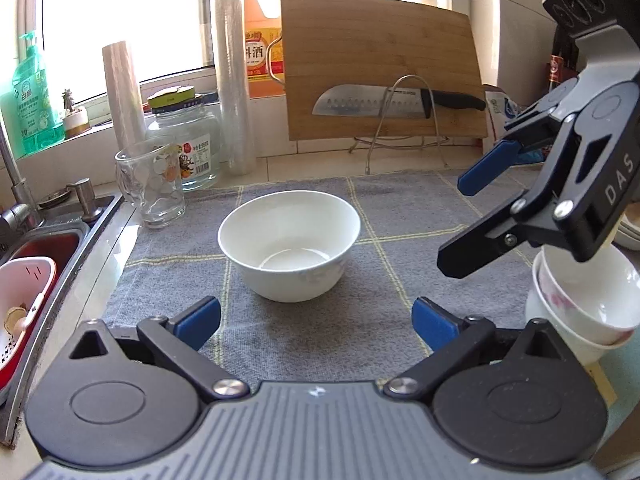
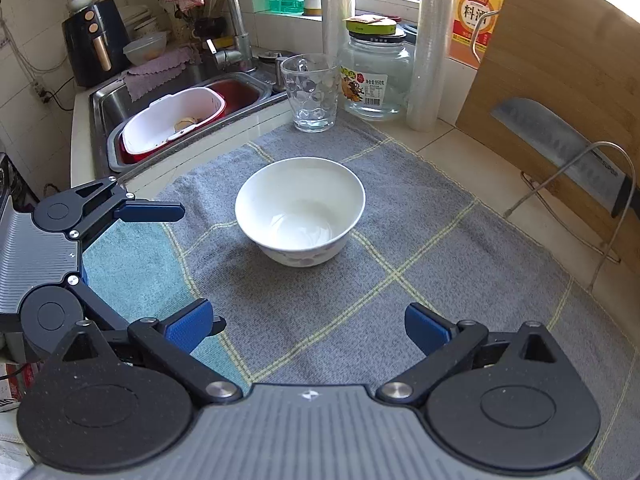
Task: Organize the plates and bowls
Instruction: 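Move the right tool to the rim of a third white bowl, then close the right tool on the third bowl's rim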
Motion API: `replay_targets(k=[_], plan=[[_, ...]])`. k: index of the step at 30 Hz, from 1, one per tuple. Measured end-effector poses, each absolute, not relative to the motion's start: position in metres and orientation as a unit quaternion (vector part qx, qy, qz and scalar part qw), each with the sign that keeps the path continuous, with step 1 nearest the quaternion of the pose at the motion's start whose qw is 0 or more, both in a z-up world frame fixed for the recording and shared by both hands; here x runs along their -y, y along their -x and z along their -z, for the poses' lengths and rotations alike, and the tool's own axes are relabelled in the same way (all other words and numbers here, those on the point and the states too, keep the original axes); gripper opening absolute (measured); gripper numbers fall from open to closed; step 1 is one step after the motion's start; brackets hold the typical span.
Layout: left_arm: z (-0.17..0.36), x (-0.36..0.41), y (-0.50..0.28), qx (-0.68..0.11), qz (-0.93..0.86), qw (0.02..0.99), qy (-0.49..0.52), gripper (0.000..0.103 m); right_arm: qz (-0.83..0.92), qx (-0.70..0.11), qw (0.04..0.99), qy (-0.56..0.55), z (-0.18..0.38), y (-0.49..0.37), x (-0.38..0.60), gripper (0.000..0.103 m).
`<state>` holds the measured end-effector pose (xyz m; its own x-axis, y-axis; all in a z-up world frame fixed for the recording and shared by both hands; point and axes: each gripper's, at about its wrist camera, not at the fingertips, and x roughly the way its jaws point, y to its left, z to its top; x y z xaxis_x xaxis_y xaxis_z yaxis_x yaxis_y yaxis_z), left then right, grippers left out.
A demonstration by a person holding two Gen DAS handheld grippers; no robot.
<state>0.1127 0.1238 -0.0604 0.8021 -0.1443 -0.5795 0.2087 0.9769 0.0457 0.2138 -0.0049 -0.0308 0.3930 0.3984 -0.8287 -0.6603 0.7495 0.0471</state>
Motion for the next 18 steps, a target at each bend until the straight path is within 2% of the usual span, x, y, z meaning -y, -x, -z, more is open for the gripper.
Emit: replay_targets(k=[18], plan=[[0.074,-0.132,-0.159,-0.29,0.076,0.953,-0.045,0.101,-0.339,-0.453,0.811,0.148,0.052,-0.275,-0.032,0.103]])
